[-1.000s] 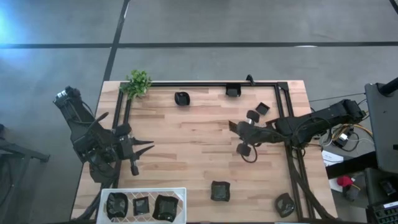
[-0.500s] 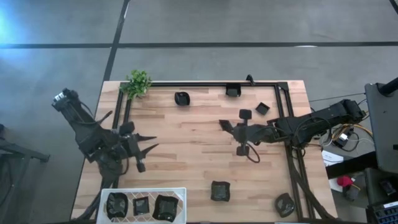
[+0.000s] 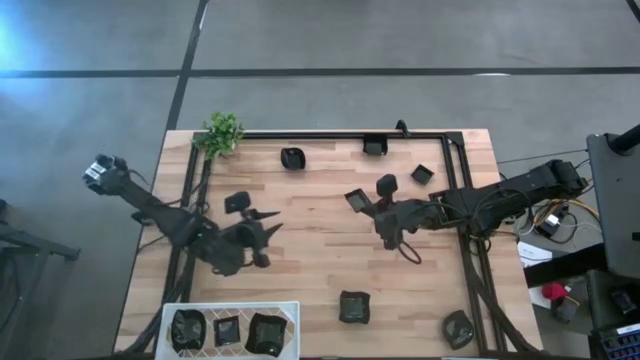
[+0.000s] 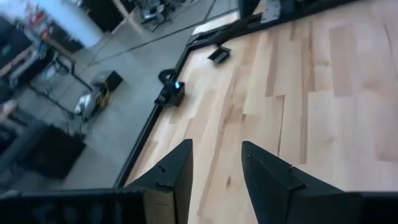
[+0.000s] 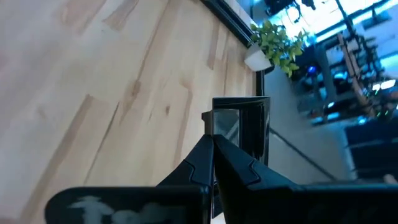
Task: Pick & Place Mini shaped plates
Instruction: Stack the black square plate on top of the other black square plates on the shelf
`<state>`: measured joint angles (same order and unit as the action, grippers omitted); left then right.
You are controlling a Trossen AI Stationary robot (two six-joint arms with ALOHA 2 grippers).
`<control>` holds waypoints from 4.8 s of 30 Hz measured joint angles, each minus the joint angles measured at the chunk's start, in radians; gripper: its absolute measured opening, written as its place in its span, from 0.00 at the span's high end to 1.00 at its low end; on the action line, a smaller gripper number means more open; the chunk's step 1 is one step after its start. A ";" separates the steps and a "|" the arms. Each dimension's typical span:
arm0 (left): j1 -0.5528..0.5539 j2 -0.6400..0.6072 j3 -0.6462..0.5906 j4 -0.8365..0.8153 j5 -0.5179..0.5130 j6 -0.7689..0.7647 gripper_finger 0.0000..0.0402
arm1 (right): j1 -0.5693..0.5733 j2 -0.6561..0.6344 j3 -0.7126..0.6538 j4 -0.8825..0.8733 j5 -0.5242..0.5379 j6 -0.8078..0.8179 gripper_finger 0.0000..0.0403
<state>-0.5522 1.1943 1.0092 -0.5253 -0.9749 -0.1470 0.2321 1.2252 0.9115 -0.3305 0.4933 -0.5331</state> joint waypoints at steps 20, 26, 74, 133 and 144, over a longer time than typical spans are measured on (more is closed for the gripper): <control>0.138 0.272 0.000 0.365 0.207 0.409 0.67 | 0.001 0.287 0.130 0.001 -0.113 -0.208 0.98; 0.148 0.322 0.000 0.386 0.230 0.428 0.67 | 0.005 0.389 0.215 -0.003 -0.162 -0.281 0.98; 0.200 0.343 0.000 0.347 0.360 0.513 1.00 | 0.002 0.455 0.312 0.000 -0.159 -0.362 0.98; -0.371 0.137 0.449 -0.629 0.549 -0.387 1.00 | 0.030 0.184 0.311 -0.010 -0.155 0.142 0.80; -0.576 0.135 0.461 -0.646 0.575 -0.087 1.00 | 0.029 0.184 0.311 -0.006 -0.156 0.227 0.80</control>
<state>-1.1282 1.3294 1.4701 -1.1712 -0.4001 -0.2343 0.2615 1.4090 1.2228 -0.3361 0.3368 -0.3063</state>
